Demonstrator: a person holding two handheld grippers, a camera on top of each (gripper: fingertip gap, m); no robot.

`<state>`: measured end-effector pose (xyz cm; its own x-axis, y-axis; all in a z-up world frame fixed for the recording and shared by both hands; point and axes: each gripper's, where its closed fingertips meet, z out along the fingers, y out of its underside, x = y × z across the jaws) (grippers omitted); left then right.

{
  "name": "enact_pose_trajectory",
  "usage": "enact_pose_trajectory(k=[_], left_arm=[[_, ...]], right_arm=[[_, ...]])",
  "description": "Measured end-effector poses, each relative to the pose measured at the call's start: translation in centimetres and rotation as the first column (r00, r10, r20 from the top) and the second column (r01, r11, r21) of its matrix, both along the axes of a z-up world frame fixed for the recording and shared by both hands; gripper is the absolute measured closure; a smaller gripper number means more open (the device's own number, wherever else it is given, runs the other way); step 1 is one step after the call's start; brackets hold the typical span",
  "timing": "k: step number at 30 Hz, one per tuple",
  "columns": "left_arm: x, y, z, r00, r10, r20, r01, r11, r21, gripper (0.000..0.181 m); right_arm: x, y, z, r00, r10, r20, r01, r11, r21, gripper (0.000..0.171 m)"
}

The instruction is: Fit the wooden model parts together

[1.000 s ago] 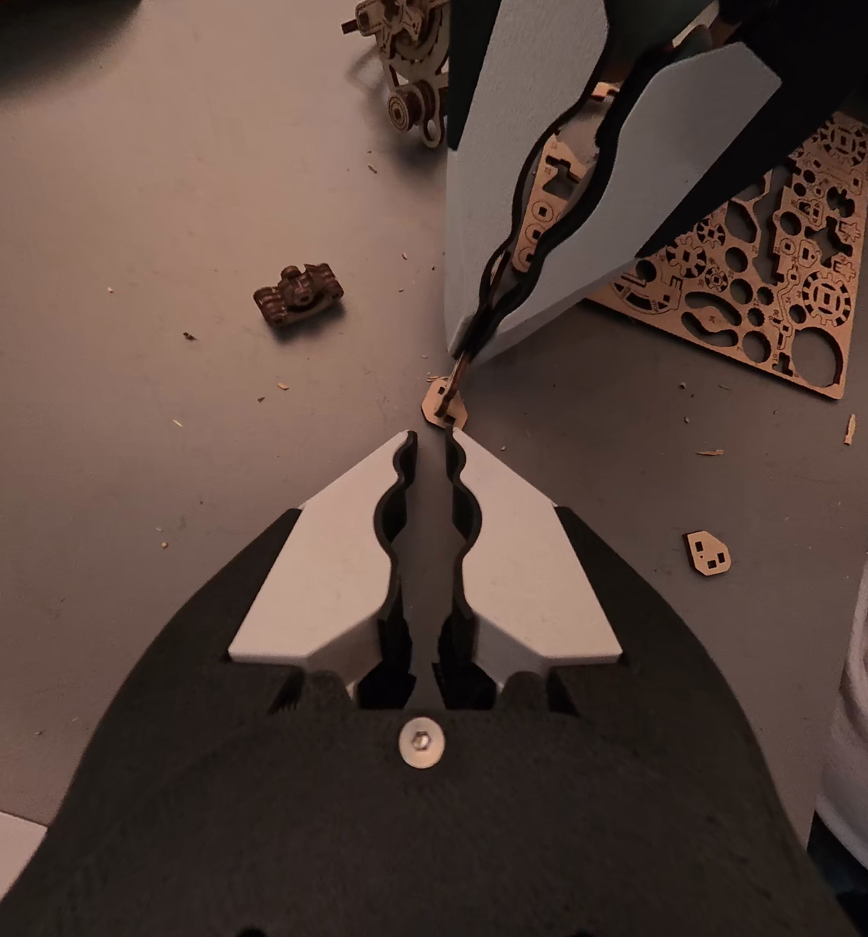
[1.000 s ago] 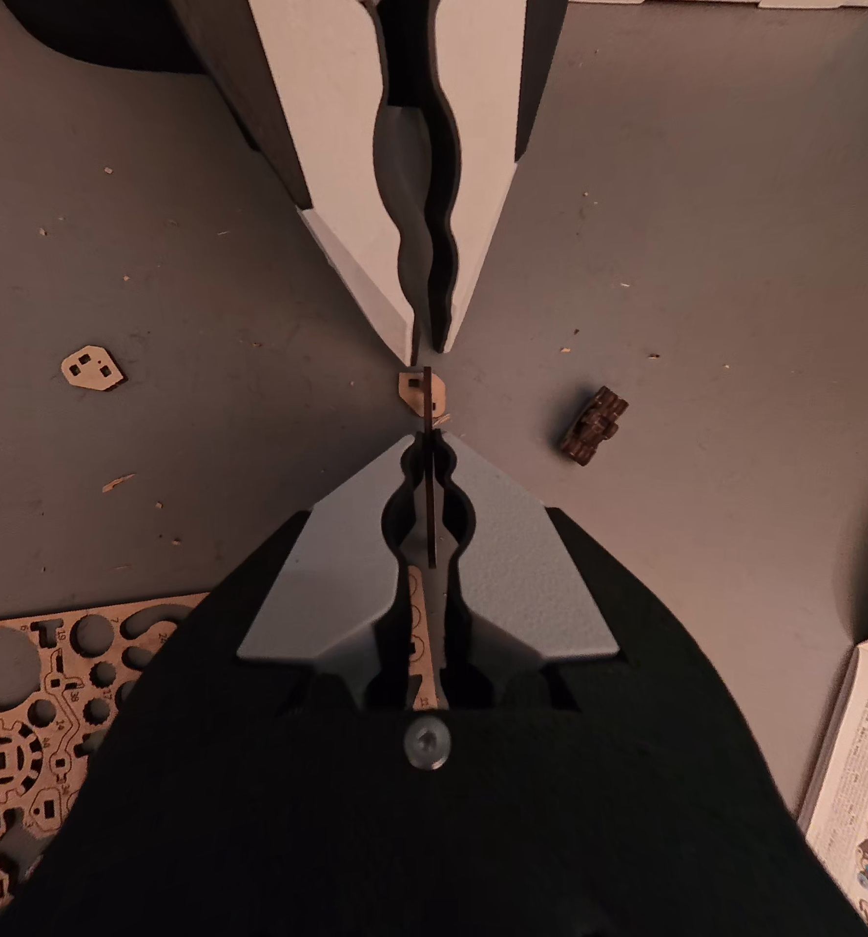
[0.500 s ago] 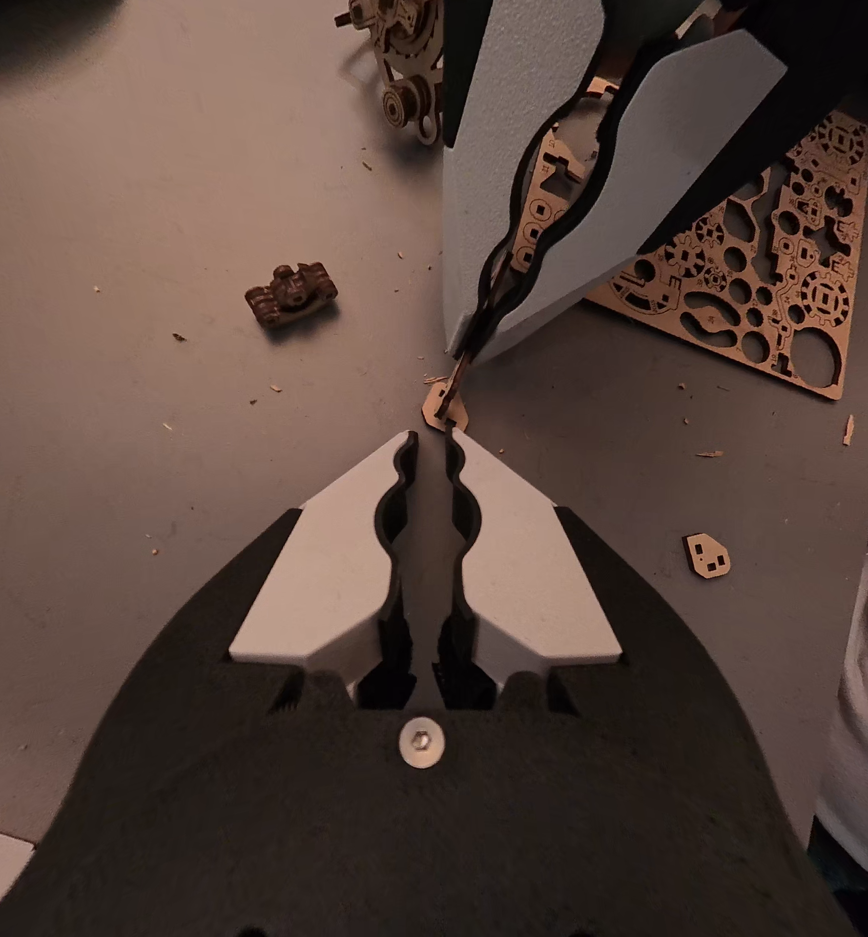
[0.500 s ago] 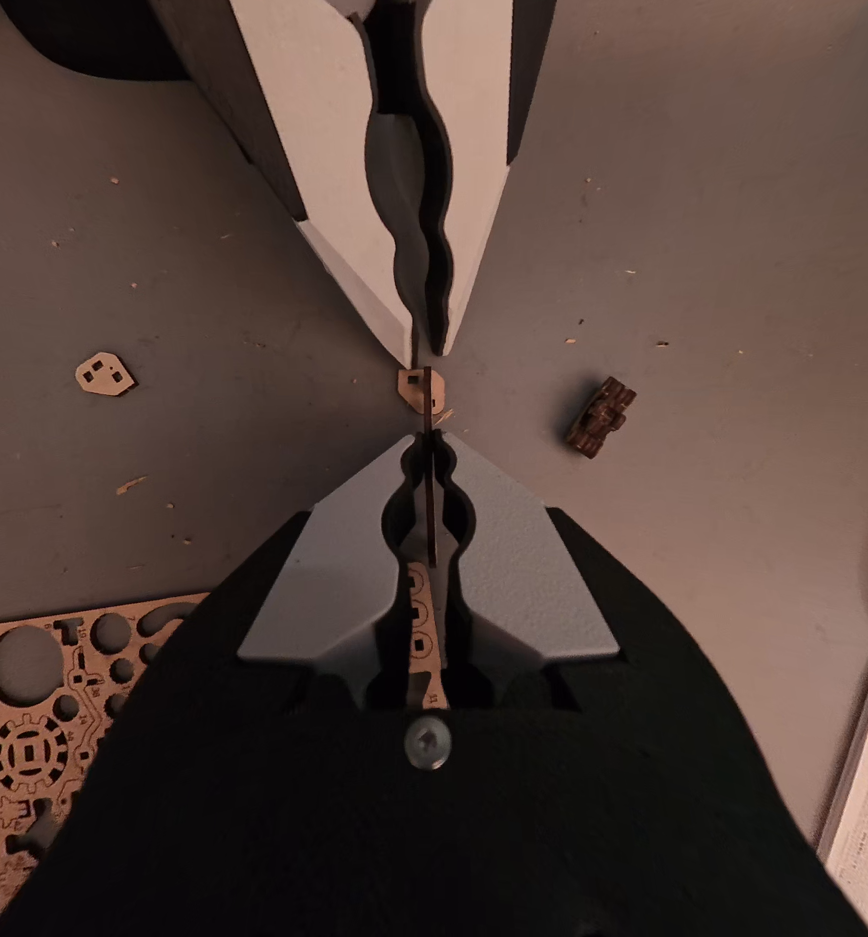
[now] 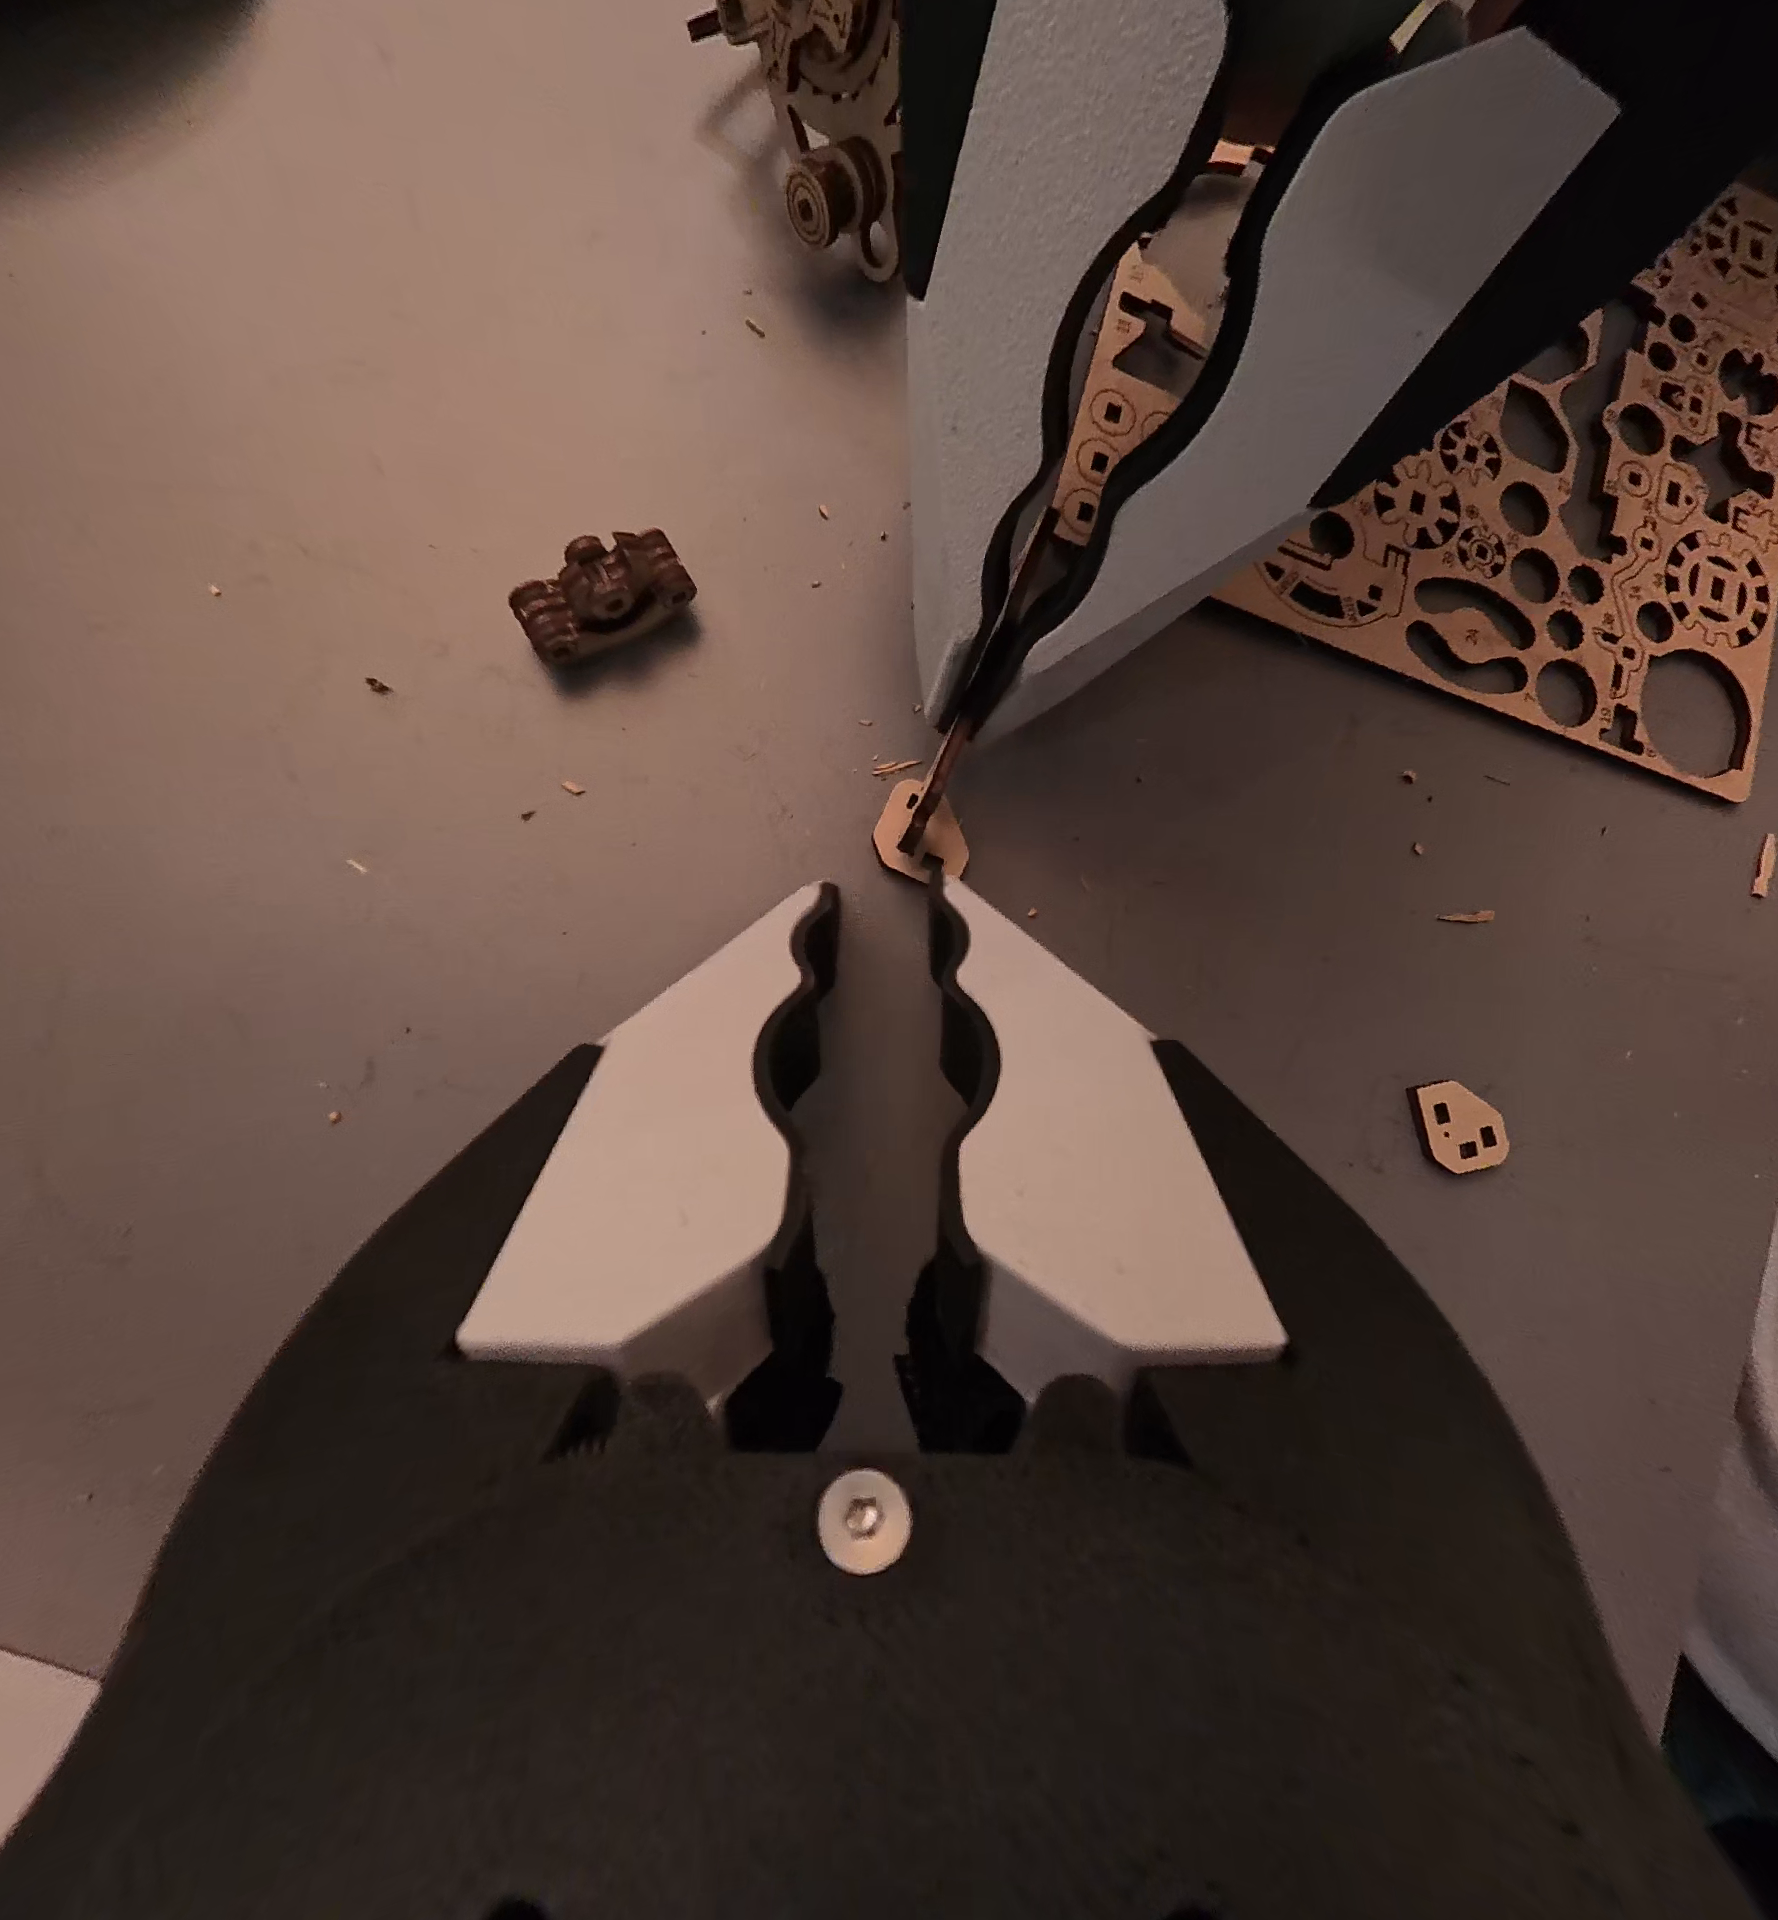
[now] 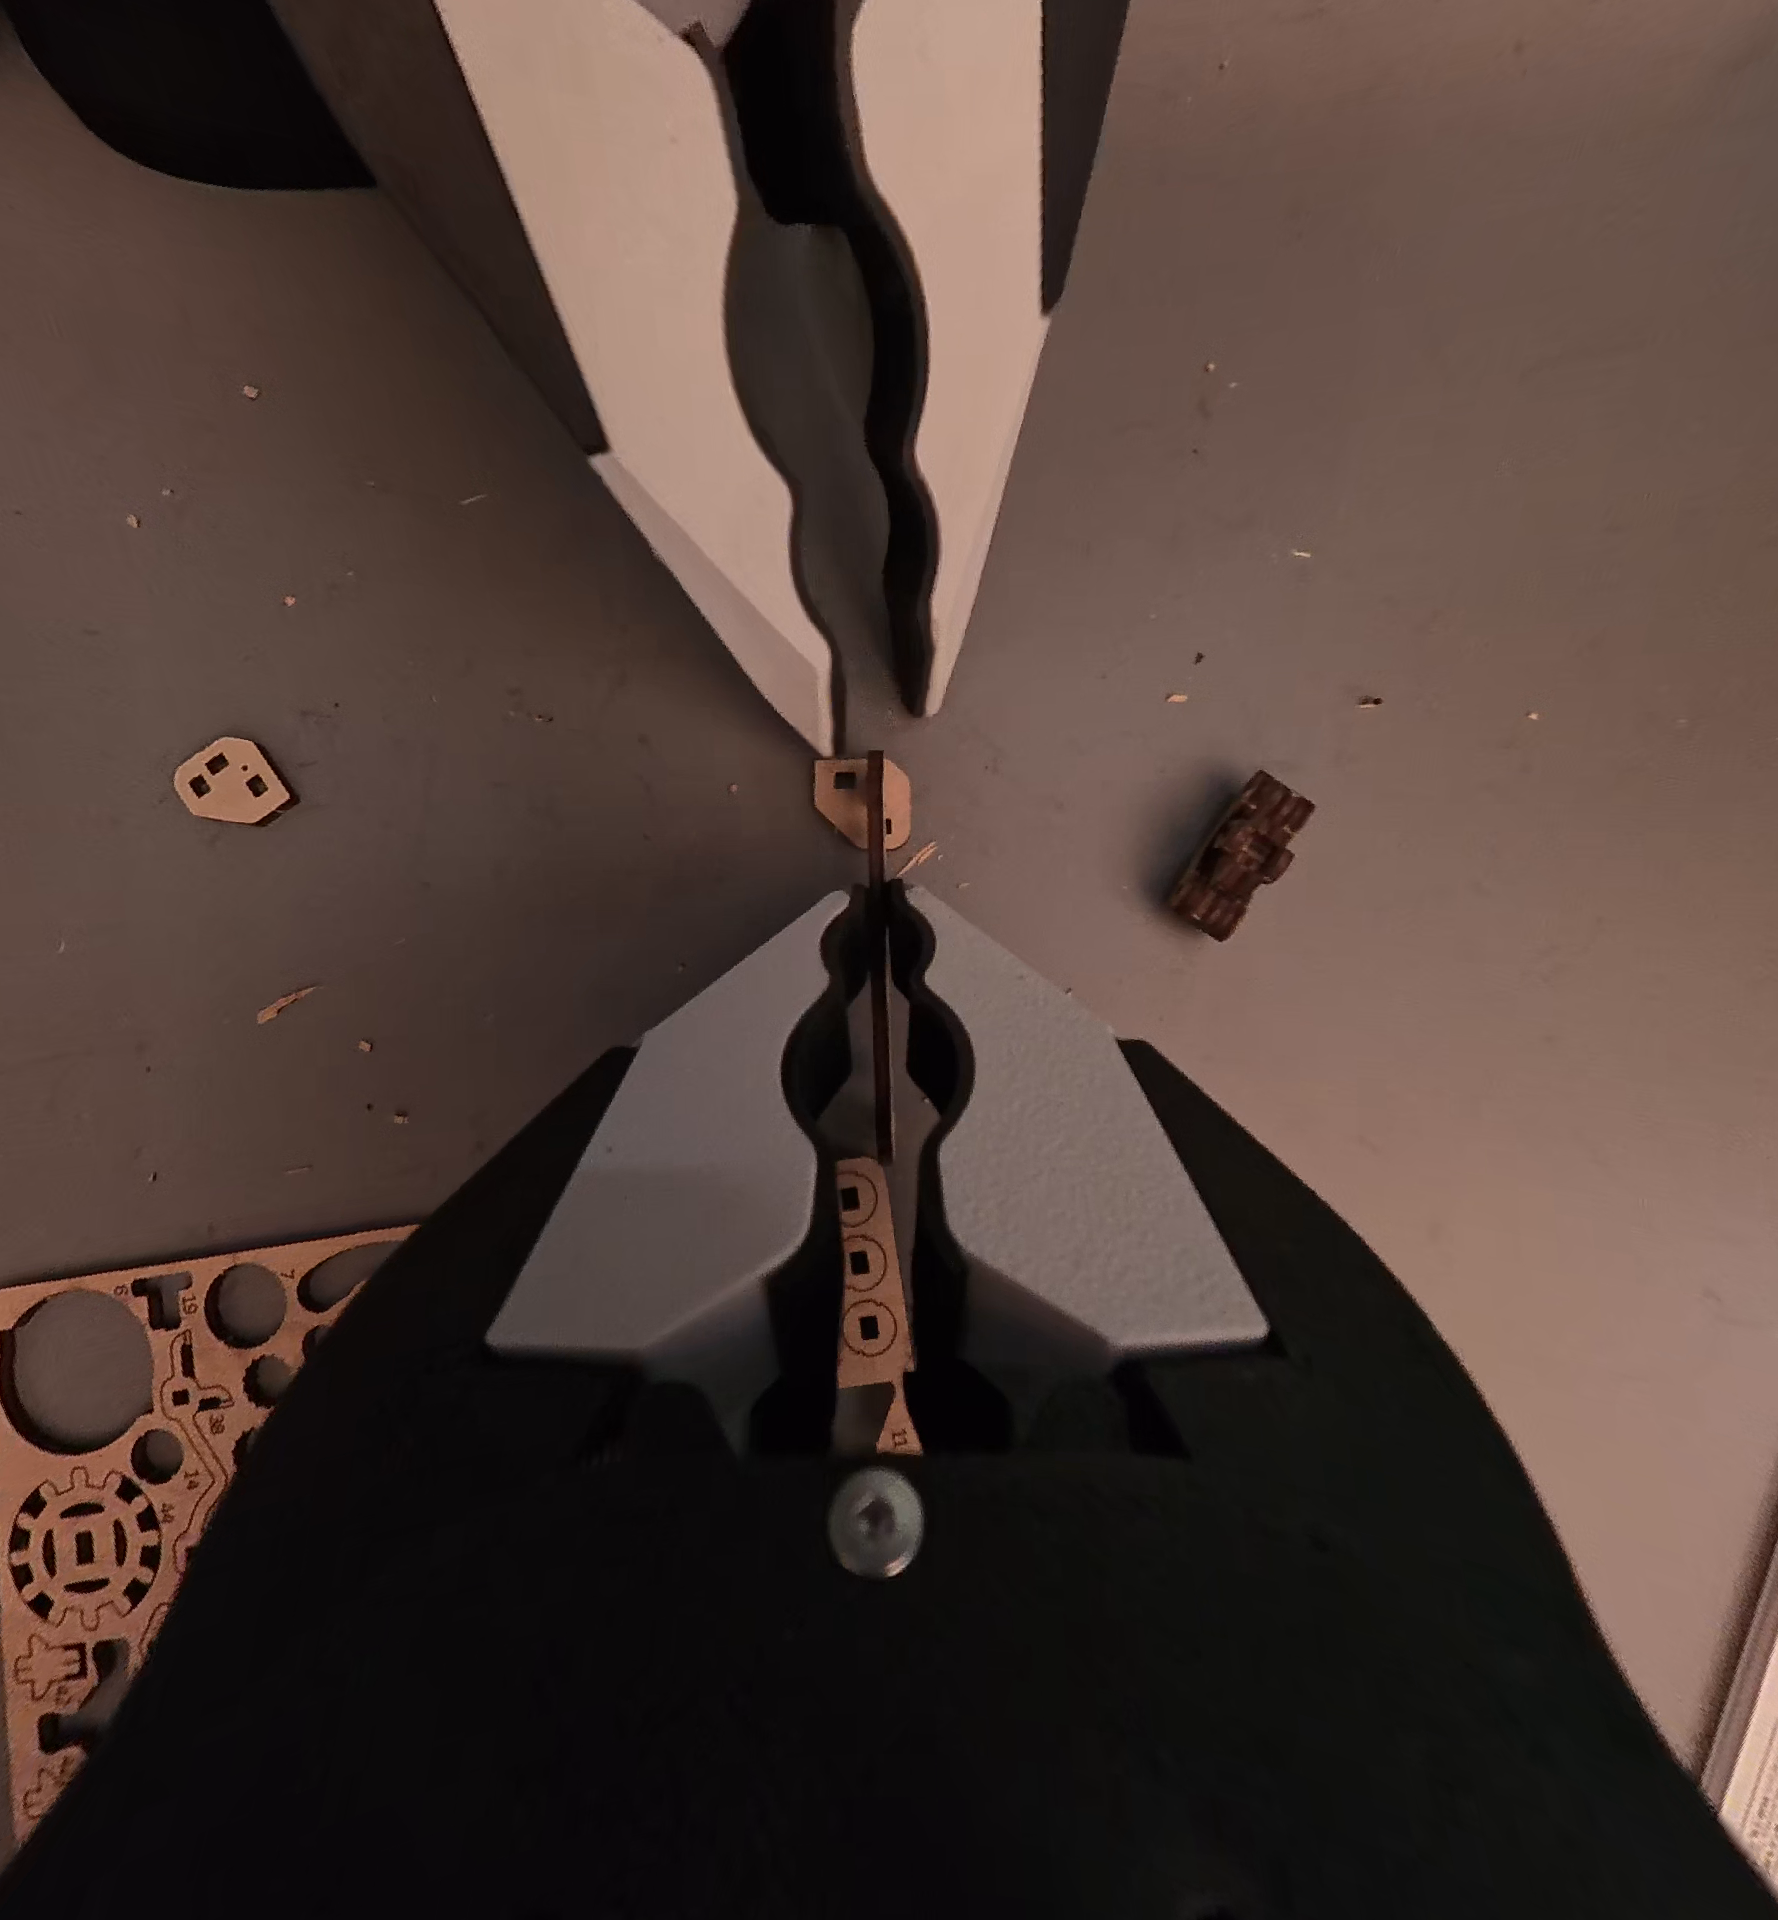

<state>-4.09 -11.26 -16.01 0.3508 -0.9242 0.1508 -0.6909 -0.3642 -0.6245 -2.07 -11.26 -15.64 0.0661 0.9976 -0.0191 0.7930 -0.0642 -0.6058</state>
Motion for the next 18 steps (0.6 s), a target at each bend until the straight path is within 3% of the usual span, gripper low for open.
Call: enact_pose_trajectory(k=[6, 18], left_arm=[[0.6, 0.0, 0.2, 1.000, -0.013, -0.012, 0.014, 0.998, 0.059, 0.149], [0.1, 0.3, -0.2, 0.997, -0.026, -0.068, 0.034, 0.992, 0.121, 0.151]], right_arm=[[-0.2, -0.1, 0.0, 1.000, -0.029, -0.004, 0.028, 0.999, -0.025, 0.170], [0.6, 0.4, -0.2, 0.999, -0.021, 0.047, 0.020, 0.999, 0.026, 0.170]])
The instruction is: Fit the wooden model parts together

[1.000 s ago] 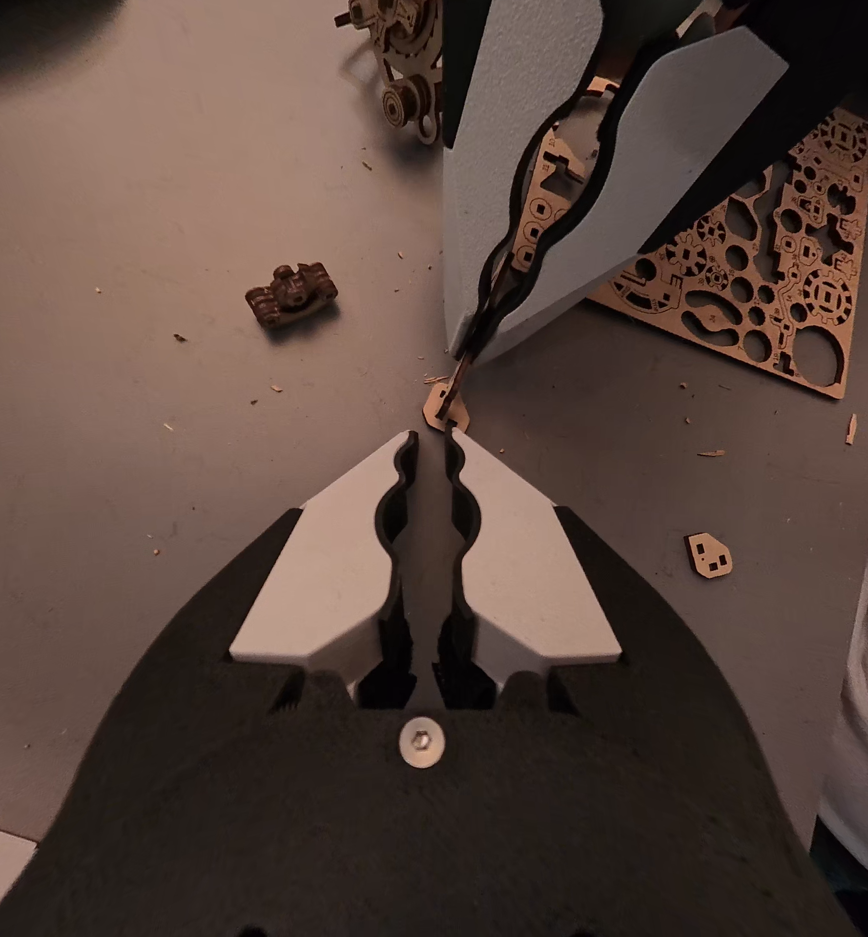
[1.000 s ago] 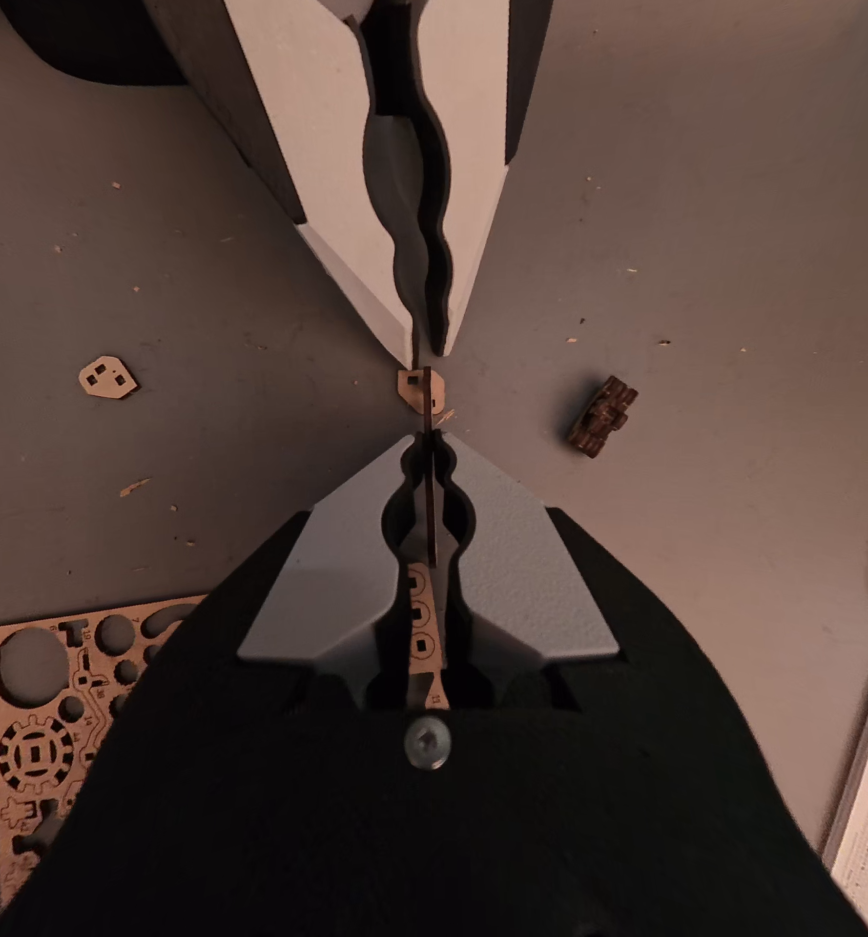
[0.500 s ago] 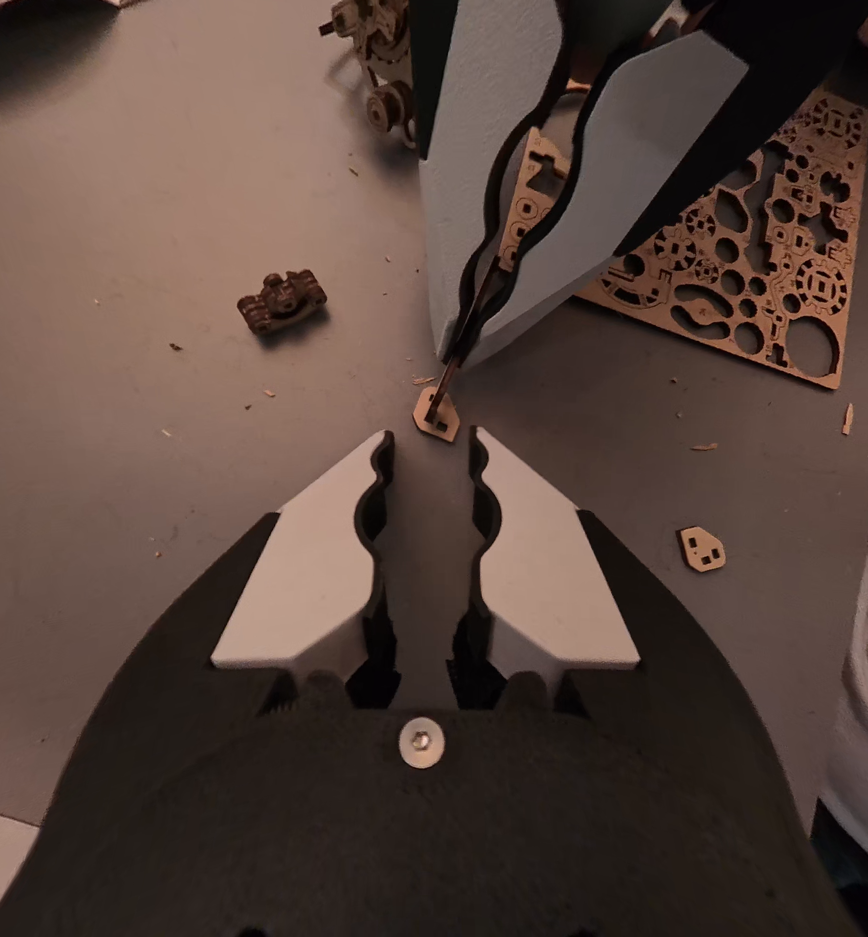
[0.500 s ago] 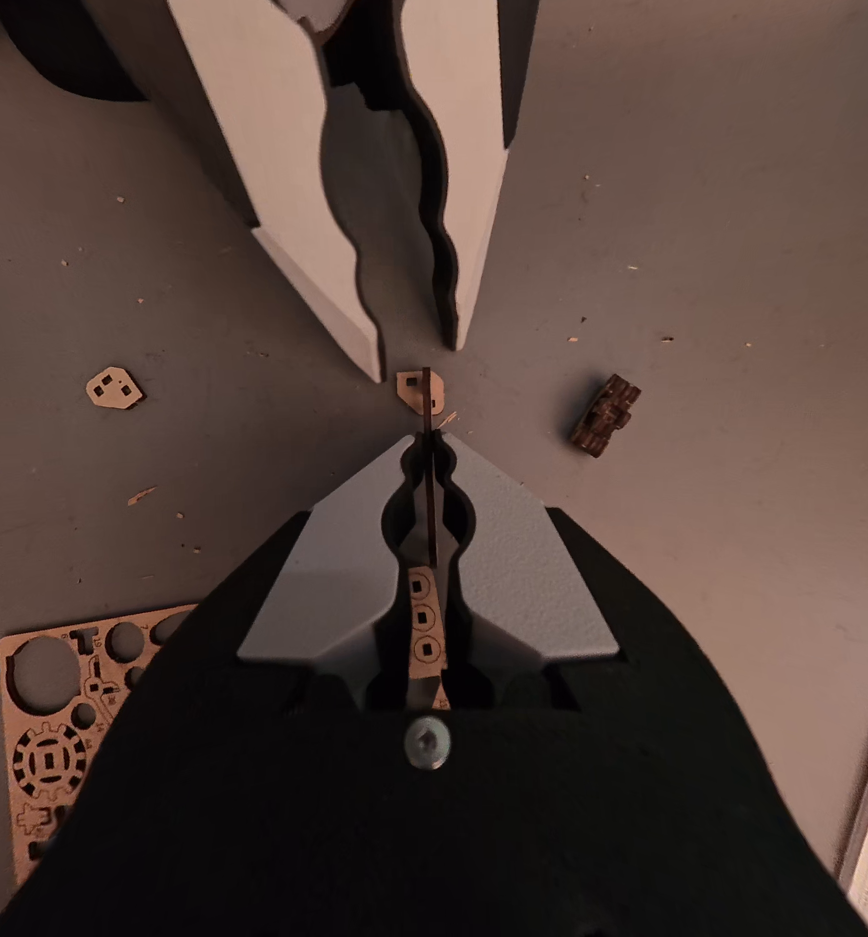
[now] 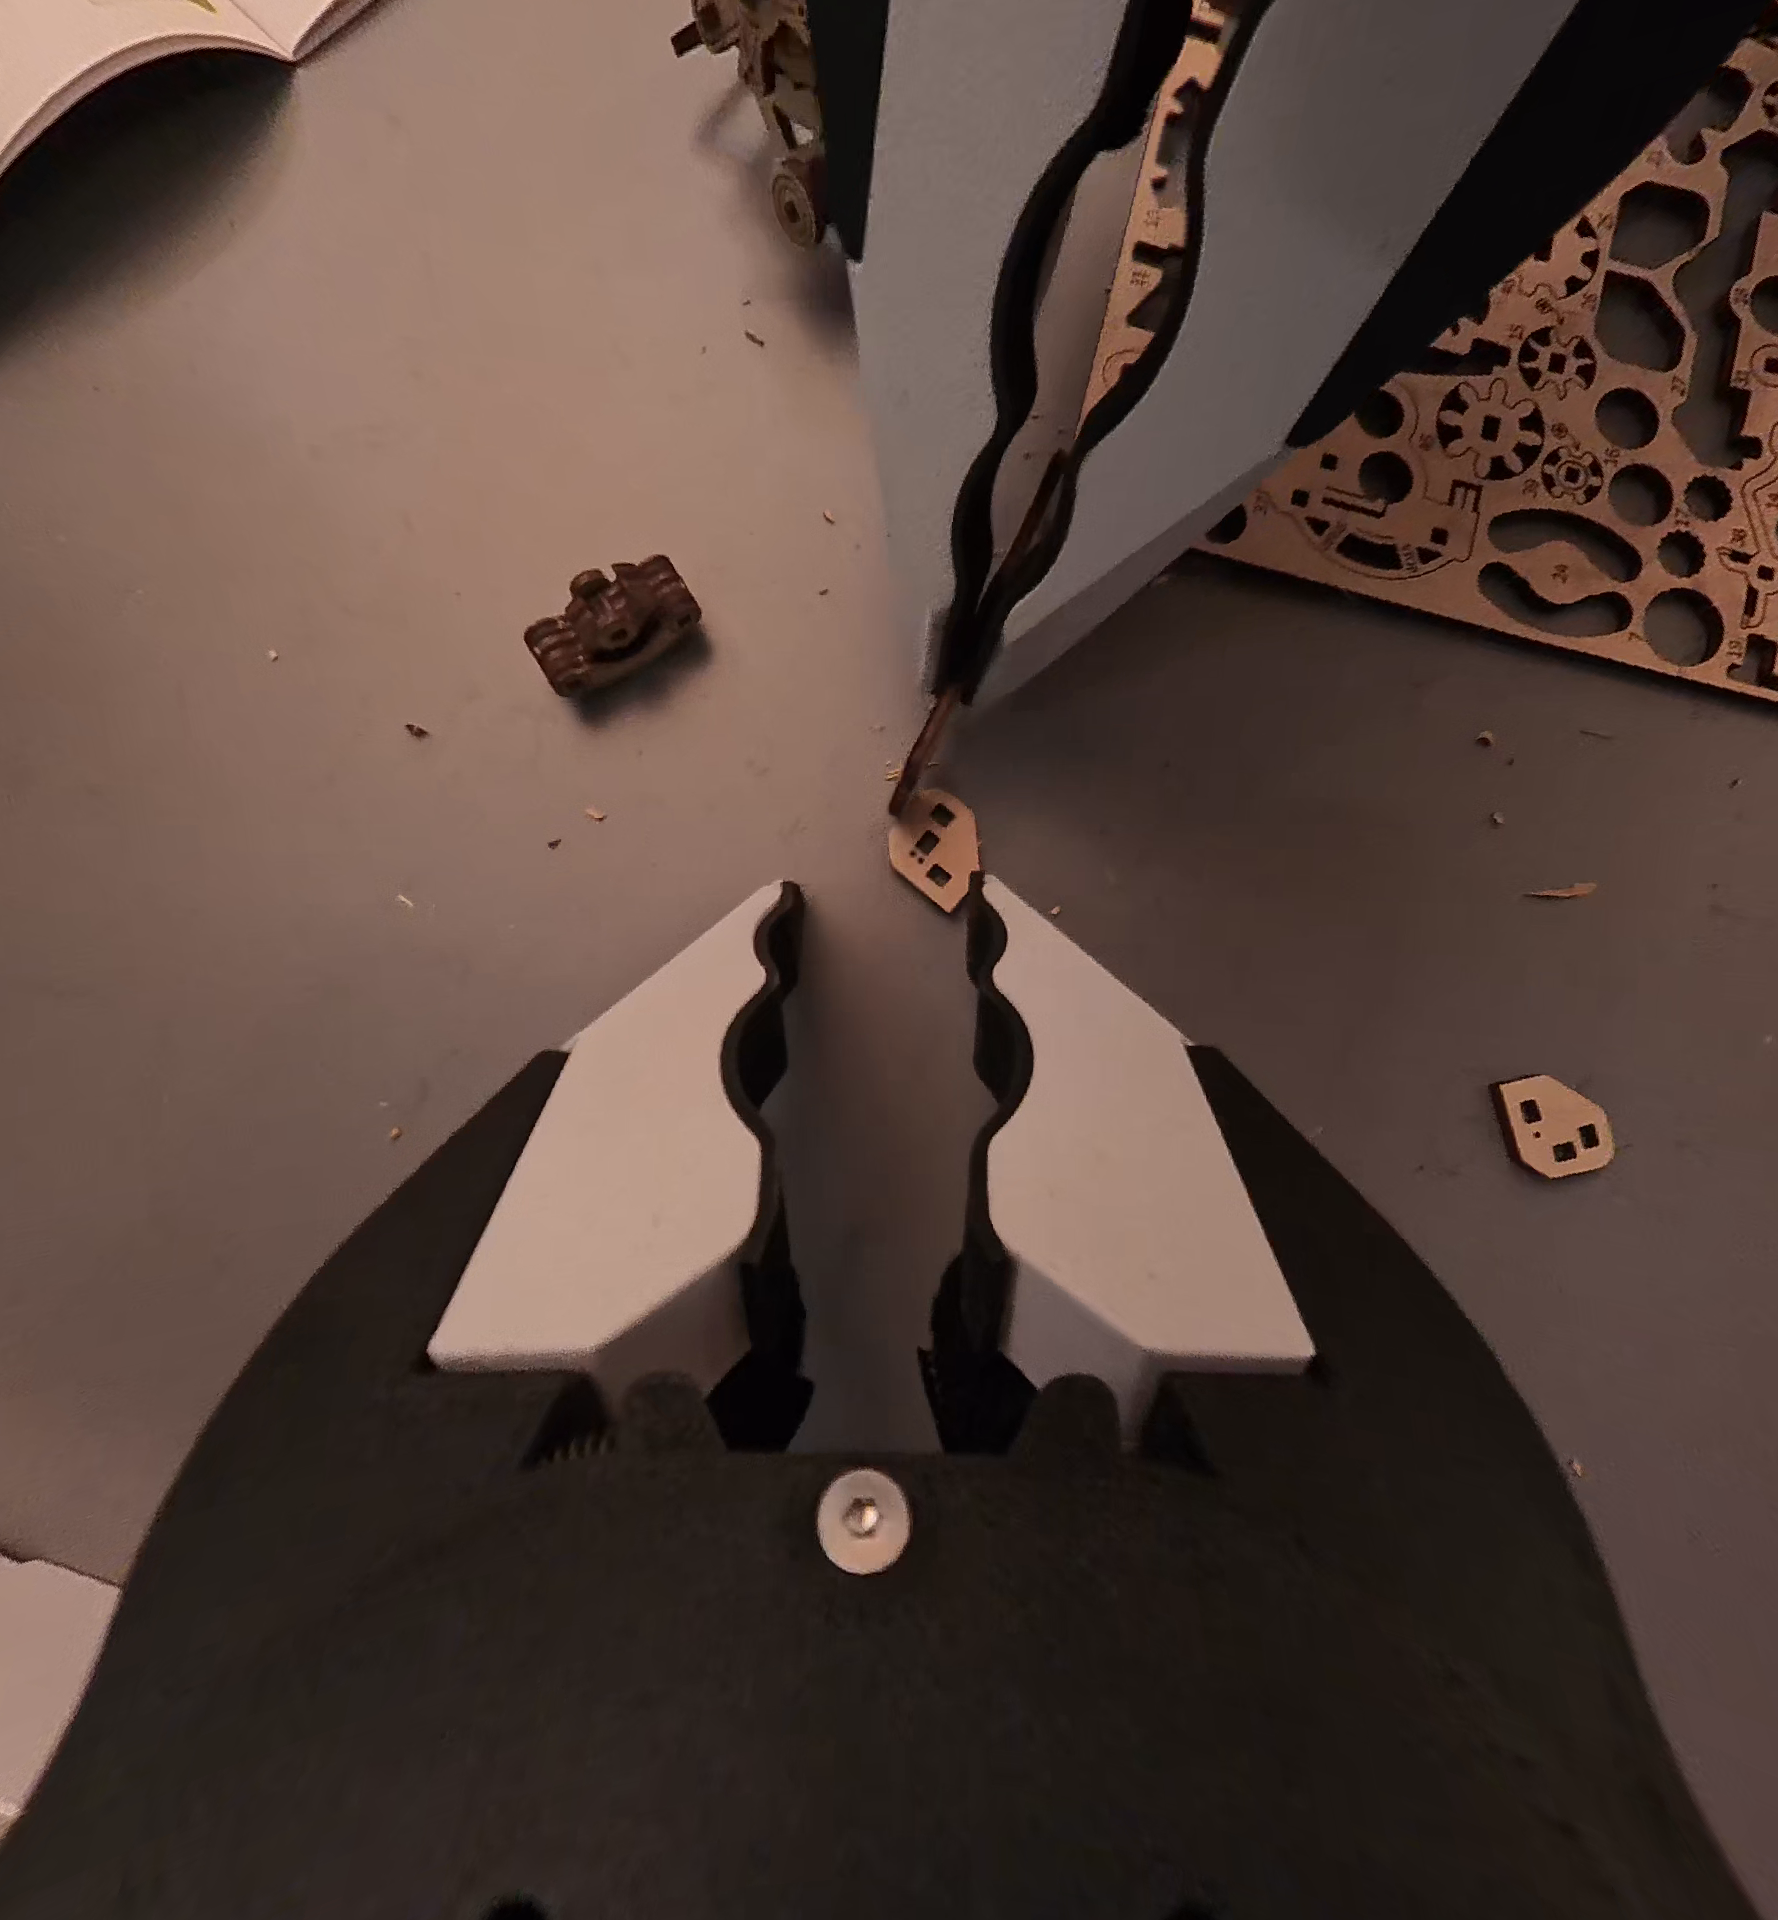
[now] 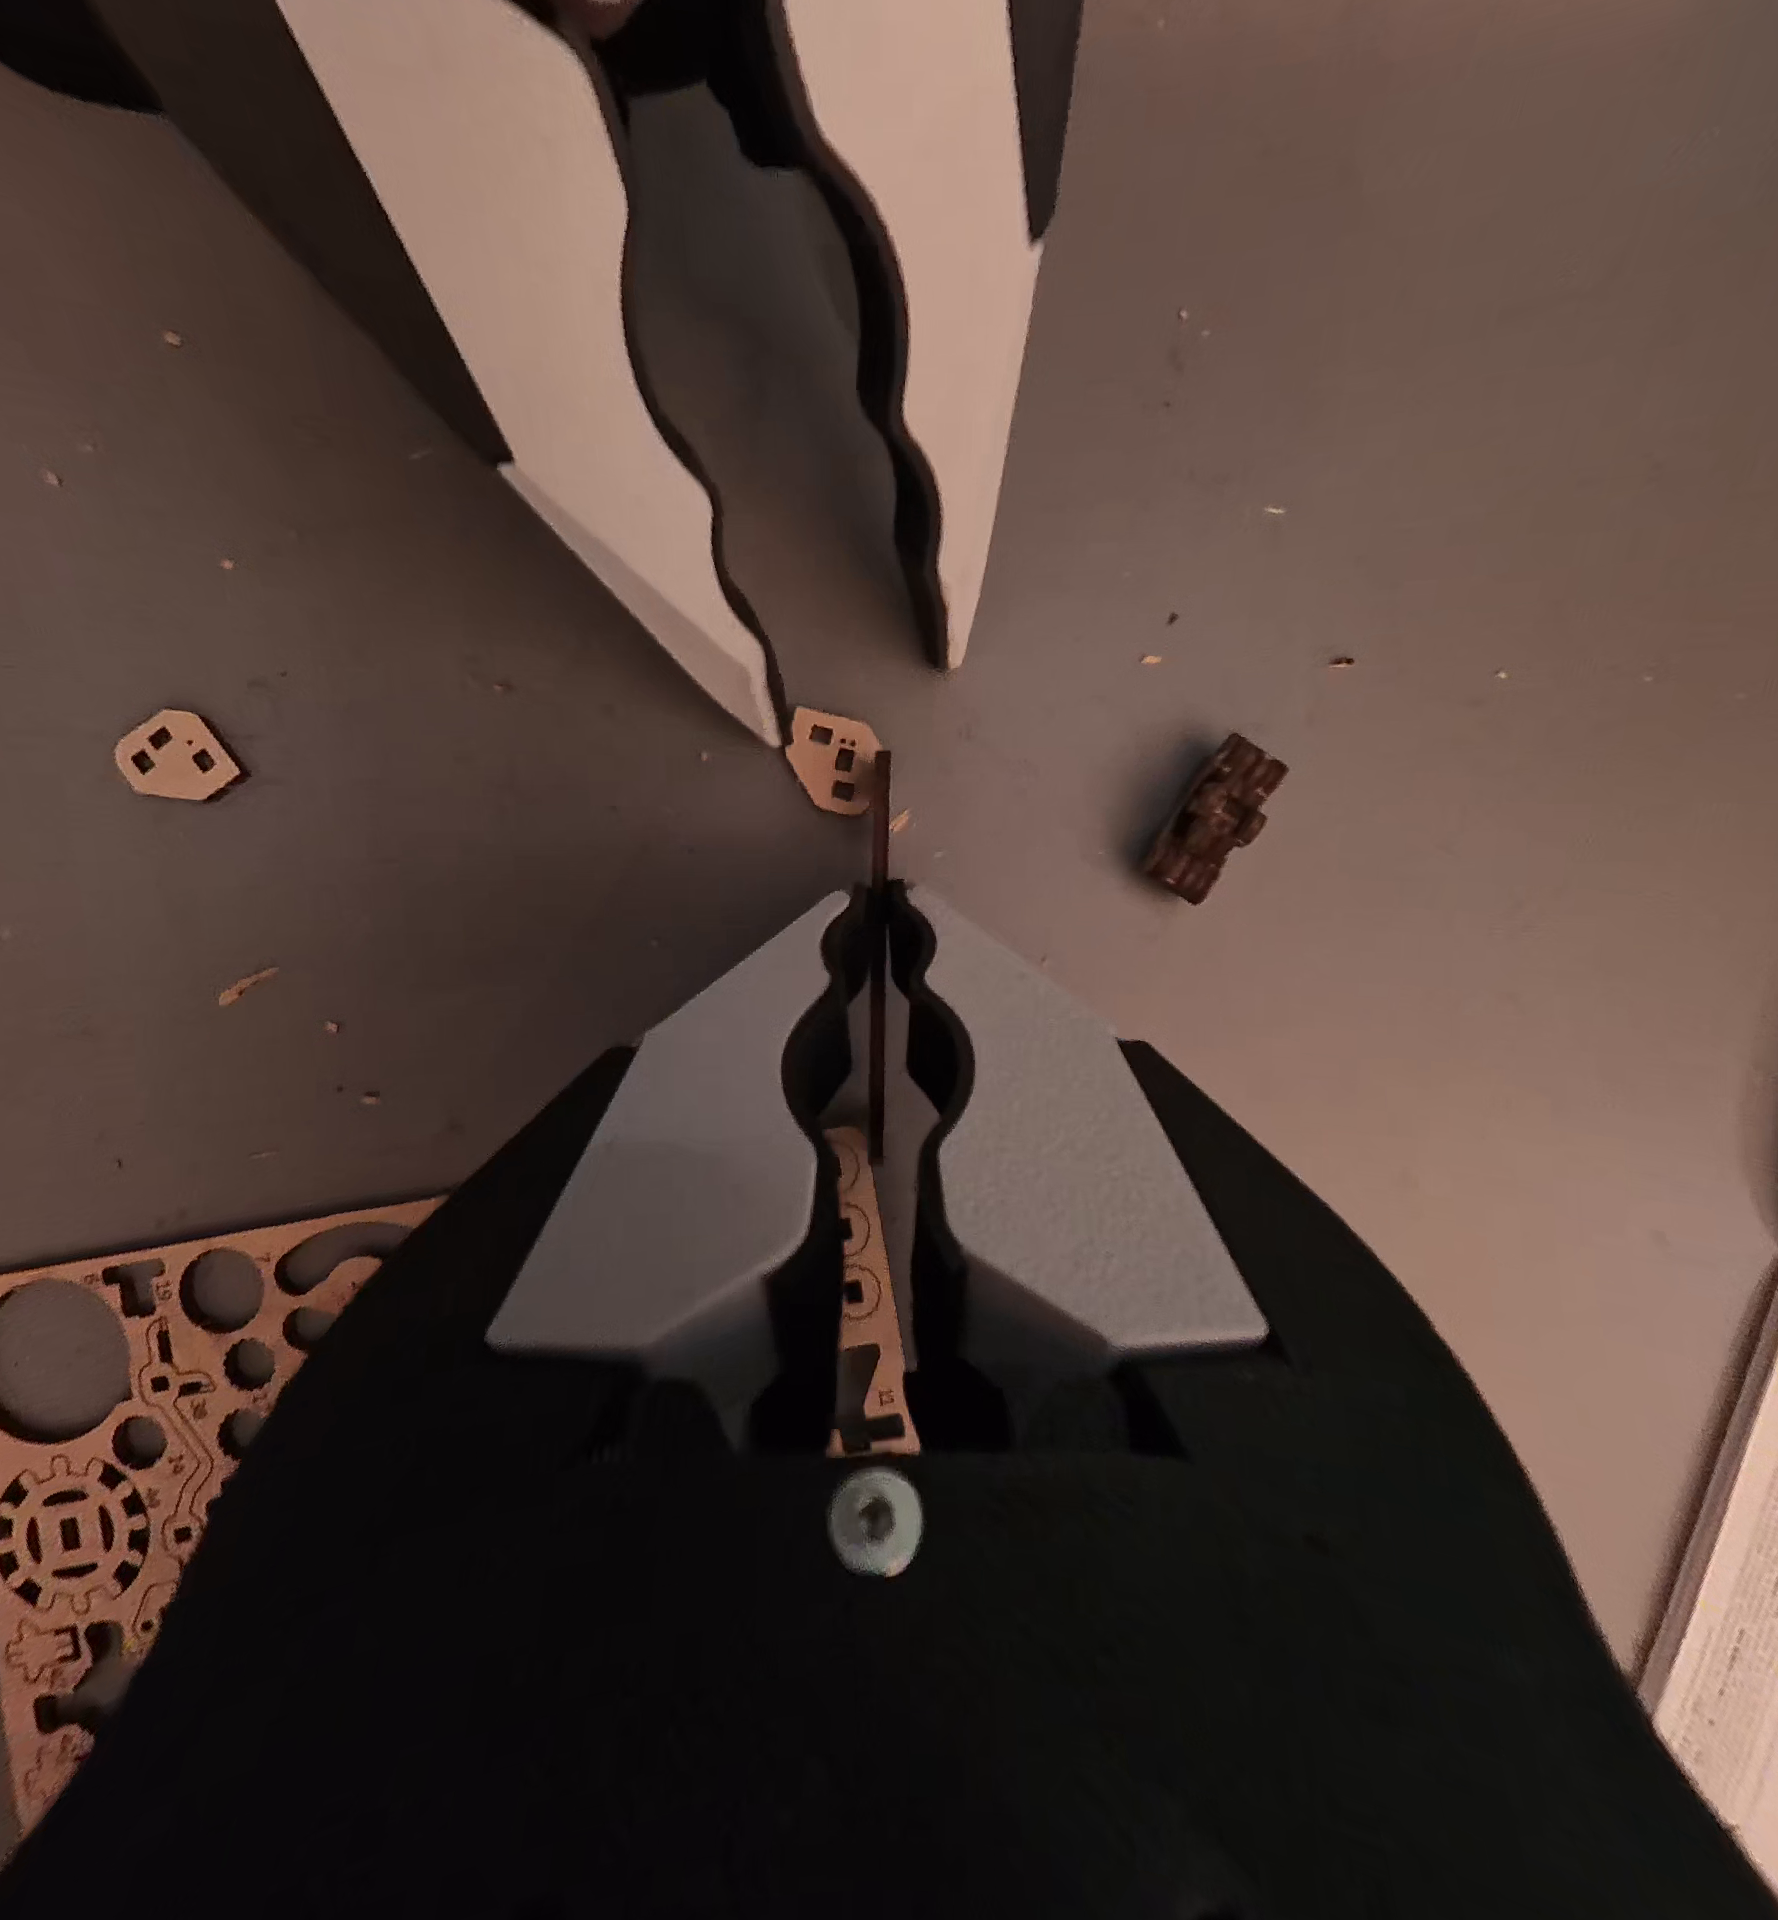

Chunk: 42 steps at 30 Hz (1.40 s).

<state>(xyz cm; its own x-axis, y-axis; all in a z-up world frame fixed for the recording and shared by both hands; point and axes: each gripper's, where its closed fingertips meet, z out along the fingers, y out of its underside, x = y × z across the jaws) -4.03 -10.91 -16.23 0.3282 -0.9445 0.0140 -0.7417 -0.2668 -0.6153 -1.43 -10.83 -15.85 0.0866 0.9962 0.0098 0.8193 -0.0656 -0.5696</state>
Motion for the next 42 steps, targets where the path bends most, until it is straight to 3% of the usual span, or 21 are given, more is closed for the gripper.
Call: enact_pose_trajectory(k=[11, 20, 42], left_arm=[[-0.9, 1.1, -0.1, 0.998, 0.049, -0.029, -0.048, 0.998, 0.041, 0.155], [-0.8, 0.8, 0.0, 0.999, 0.025, -0.029, -0.024, 0.999, 0.036, 0.151], [-0.7, 0.8, 0.0, 0.999, 0.026, -0.024, -0.026, 0.999, 0.035, 0.152]], right_arm=[[0.4, -1.0, 0.1, 1.000, 0.020, 0.023, -0.018, 0.998, -0.067, 0.170], [-0.8, -0.6, 1.1, 0.996, -0.024, -0.088, 0.016, 0.996, -0.091, 0.170], [-1.1, -0.7, 0.2, 0.998, -0.005, -0.067, 0.002, 0.998, -0.055, 0.170]])
